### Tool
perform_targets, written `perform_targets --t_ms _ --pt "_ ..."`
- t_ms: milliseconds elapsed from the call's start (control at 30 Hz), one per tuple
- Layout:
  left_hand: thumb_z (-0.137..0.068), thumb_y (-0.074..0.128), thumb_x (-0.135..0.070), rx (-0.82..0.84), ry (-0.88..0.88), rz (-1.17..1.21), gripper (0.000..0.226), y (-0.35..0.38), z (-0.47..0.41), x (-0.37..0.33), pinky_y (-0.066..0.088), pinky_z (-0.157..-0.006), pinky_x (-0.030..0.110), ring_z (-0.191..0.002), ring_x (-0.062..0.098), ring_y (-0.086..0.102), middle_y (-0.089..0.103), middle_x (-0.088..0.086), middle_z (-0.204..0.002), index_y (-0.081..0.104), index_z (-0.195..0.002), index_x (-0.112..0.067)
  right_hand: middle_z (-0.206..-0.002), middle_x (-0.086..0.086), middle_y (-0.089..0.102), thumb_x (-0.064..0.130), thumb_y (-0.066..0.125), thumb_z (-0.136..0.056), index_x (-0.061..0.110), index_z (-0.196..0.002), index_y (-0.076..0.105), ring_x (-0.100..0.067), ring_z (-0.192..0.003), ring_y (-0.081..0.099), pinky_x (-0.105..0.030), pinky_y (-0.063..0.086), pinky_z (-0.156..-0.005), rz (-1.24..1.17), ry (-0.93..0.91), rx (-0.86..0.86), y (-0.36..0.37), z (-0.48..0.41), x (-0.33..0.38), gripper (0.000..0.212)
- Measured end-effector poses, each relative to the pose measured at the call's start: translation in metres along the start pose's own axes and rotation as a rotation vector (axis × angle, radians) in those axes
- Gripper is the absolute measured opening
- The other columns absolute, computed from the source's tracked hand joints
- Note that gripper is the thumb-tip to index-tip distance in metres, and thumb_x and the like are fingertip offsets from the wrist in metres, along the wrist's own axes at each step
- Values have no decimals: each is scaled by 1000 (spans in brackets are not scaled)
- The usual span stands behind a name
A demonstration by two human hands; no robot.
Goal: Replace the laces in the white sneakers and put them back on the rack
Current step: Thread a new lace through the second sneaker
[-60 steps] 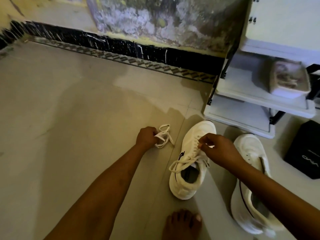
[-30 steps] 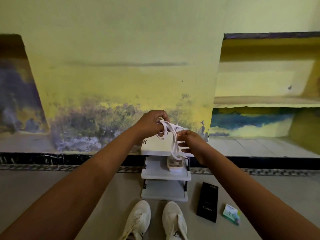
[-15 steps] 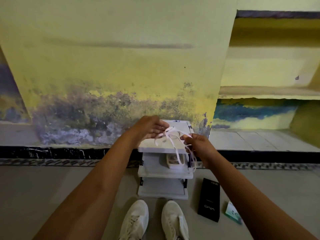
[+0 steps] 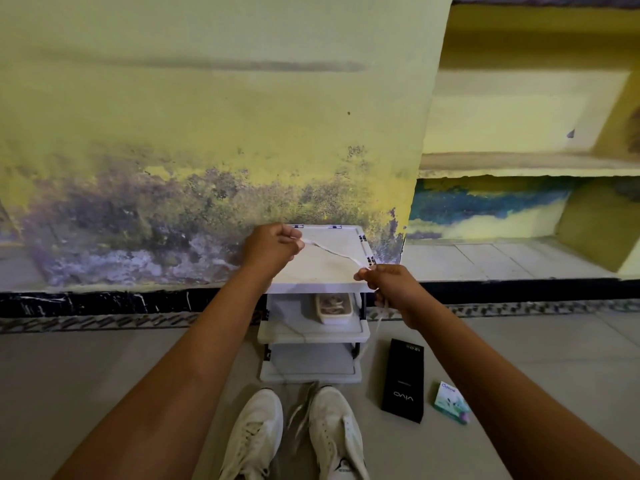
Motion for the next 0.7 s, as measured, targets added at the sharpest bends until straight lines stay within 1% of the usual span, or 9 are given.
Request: perform_targets --t_ms 67,133,233,300,367,433,567,633,700 --pt "-87 62 -2 13 33 -5 9 4 2 -5 52 -70 20 -76 14 61 65 8 -84 64 -94 -6 -74 -3 46 21 52 -96 5 -97 68 -15 -51 35 -20 34 -46 -9 -12 -3 -2 1 1 22" --pt "-88 59 -1 -21 80 -26 8 3 4 -13 53 -68 18 -73 12 62 66 8 -84 65 -93 -5 -74 -3 45 24 50 -97 8 -94 67 -14 -52 33 -17 32 -40 -23 -17 -9 -4 2 3 24" --pt "-90 56 0 -126 113 -31 10 -11 4 -16 52 -60 17 -66 12 61 66 12 -81 66 -92 3 -75 -2 43 27 51 -96 11 -90 68 -14 -56 32 -19 31 -44 -24 -14 15 -3 2 3 24" --pt "-89 57 0 -197 83 -57 10 -27 3 -6 56 -66 27 -66 18 62 67 14 -82 65 -84 -3 -75 -2 41 25 53 -95 11 -89 68 -14 -56 32 -22 31 -48 -29 -4 55 -1 4 1 21" --pt "-87 60 -2 -257 25 -158 14 -44 3 10 56 -77 37 -74 24 65 69 12 -83 64 -78 -12 -70 -1 41 22 54 -94 9 -90 69 -13 -53 32 -22 32 -48 -23 12 94 -1 7 -3 20" --pt "-83 66 -6 -299 -31 -270 10 -61 6 25 55 -81 38 -84 27 66 71 12 -89 66 -79 -15 -63 -1 41 18 54 -94 7 -92 68 -13 -50 34 -19 32 -42 43 29 98 -5 9 -8 18" --pt "-80 71 -9 -276 -70 -315 4 -69 12 33 55 -83 40 -85 27 66 71 12 -89 69 -79 -13 -61 -5 43 17 54 -94 7 -89 67 -16 -49 37 -19 35 -39 133 34 59 -11 9 -14 17" --pt "-81 70 -11 -232 -51 -371 5 -62 14 29 54 -80 38 -84 26 64 70 11 -87 68 -76 -12 -62 -5 45 15 55 -94 7 -82 66 -17 -49 37 -20 35 -40 118 14 67 -4 10 -11 18" --pt "-84 65 -9 -173 -32 -412 7 -52 15 25 55 -81 38 -86 27 64 70 12 -89 70 -79 -9 -61 -4 47 12 57 -92 2 -83 65 -17 -48 37 -19 34 -39 116 -2 98 8 11 -7 16"
Point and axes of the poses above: each hand's wrist, its own z-axis away from the middle knuckle, its own y-axis out of the palm, x = y × z, the point moved 10 cm from there along -z, towards the middle knuckle
